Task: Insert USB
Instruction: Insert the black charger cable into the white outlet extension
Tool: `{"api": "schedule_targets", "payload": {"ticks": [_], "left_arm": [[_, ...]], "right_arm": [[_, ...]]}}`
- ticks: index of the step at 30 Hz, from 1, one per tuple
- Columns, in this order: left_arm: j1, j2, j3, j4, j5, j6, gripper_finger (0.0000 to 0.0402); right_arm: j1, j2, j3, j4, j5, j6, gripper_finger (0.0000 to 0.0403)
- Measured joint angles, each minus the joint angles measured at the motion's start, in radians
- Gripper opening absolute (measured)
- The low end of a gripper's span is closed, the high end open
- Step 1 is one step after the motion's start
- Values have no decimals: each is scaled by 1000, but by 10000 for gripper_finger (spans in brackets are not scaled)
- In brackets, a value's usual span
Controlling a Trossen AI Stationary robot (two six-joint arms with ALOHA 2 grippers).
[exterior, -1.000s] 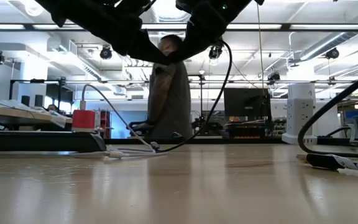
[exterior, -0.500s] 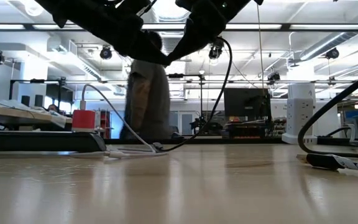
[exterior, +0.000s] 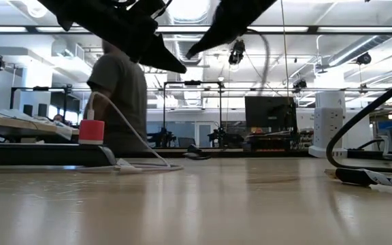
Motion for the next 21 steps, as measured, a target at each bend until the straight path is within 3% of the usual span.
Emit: {"api": "schedule_targets", "payload": {"ticks": [6,11,13,16,21], "left_arm": [[45,37,-36,133,8,-5,202],[134,156,-52,330,252,-4,247],[163,221,-44,428,313,6,255],[196,318,-8,529,320,64,260],[251,473,159,528,400,42,258]], "right_arm": [[-2,-177,-221,124,5,8,4],[-15,-380,-451,295,-22,-47,4],[-35,-452,-518,351,-79,-56,4],[-88,-543,-587,392,-217,-45,4],[-198,-642,-623,405,-457,-9,4]]}}
